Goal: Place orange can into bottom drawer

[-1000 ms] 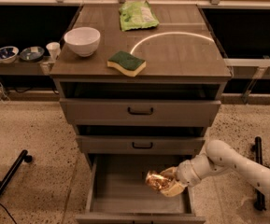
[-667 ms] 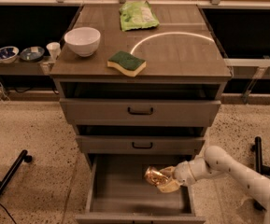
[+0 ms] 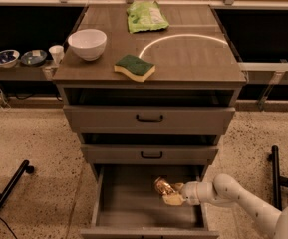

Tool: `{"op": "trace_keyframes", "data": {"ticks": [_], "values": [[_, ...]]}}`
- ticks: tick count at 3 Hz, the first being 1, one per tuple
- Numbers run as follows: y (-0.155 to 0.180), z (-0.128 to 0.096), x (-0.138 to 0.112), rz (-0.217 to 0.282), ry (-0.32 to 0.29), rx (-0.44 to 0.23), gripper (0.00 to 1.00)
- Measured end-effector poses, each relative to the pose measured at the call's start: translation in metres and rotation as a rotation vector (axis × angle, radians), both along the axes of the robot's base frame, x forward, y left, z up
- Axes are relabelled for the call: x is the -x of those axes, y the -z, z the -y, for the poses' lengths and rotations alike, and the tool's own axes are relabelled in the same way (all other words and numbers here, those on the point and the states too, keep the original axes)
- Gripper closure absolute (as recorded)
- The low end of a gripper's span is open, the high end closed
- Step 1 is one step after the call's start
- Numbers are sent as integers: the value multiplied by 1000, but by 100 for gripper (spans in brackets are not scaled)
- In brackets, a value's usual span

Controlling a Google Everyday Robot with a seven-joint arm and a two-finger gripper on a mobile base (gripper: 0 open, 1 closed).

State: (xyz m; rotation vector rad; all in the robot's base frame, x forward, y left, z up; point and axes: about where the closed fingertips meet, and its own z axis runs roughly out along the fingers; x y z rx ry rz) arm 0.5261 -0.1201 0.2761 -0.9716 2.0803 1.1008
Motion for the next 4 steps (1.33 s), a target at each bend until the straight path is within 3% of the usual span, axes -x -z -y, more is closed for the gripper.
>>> {"op": "trace_keyframes", "data": {"ticks": [1, 2, 3, 4], "values": [[42, -29, 14, -73, 131, 40, 100], [71, -47, 10, -70, 197, 87, 100], [97, -71, 1, -27, 179, 88, 100], [106, -89, -3, 19, 92, 57, 100]]}}
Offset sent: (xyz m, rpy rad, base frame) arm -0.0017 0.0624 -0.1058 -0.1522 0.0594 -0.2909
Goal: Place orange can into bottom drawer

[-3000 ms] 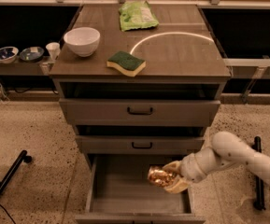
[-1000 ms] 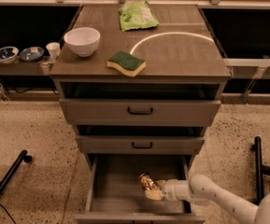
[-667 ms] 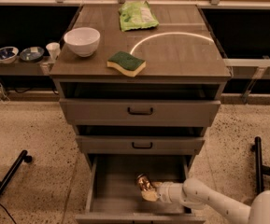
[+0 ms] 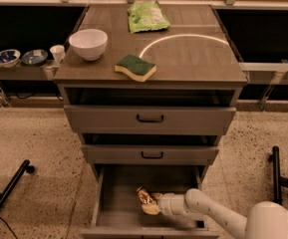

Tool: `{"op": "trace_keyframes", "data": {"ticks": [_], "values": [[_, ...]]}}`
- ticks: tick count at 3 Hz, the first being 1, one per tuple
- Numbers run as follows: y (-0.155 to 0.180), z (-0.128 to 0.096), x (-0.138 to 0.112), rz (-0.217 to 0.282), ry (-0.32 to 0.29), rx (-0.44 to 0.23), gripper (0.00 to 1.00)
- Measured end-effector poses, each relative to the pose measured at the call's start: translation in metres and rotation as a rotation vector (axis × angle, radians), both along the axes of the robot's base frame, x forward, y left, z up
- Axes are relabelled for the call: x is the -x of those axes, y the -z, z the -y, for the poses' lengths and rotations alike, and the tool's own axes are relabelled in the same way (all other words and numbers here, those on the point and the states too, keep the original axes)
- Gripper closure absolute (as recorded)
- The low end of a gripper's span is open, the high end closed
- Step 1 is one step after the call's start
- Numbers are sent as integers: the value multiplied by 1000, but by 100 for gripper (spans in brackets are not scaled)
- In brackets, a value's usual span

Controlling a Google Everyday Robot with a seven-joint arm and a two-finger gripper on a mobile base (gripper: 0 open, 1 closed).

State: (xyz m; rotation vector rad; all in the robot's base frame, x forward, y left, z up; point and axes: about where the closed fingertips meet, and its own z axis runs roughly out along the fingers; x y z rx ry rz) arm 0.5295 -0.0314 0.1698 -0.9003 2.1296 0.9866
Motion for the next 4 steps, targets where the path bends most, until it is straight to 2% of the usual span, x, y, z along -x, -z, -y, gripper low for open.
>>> {"op": "trace_keyframes", "data": {"ticks": [1, 2, 4], "values": [[0, -15, -2, 20, -135, 9, 81], [0, -19, -3, 23, -164, 11, 50], [0, -19, -3, 23, -164, 11, 4]]}}
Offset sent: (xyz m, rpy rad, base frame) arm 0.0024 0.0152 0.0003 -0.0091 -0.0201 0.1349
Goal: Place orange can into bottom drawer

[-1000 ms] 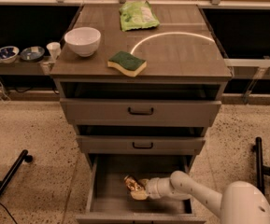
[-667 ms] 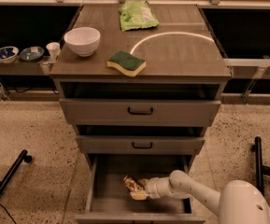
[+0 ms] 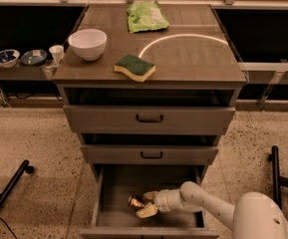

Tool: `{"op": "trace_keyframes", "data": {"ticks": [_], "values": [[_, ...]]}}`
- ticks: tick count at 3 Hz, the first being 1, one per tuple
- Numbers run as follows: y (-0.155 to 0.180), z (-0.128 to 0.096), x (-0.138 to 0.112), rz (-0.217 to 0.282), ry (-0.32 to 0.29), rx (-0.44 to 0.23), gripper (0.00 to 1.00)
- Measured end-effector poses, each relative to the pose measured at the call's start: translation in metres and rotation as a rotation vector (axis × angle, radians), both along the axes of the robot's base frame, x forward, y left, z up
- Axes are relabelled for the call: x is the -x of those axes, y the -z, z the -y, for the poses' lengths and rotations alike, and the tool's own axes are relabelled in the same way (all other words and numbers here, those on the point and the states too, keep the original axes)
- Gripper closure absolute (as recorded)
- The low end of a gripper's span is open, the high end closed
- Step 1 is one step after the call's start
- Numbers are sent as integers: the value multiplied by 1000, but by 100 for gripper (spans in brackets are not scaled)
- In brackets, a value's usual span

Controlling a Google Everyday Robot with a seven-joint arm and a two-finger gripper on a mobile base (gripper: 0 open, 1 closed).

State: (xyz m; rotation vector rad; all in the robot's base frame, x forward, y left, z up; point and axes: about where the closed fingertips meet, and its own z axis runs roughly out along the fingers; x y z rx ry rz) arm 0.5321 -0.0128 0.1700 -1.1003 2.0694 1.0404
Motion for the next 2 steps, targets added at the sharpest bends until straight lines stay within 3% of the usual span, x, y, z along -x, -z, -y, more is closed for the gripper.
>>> {"op": "trace_keyframes", "data": {"ticks": [2], "values": [[0, 0, 0, 0, 0, 0, 0]]}}
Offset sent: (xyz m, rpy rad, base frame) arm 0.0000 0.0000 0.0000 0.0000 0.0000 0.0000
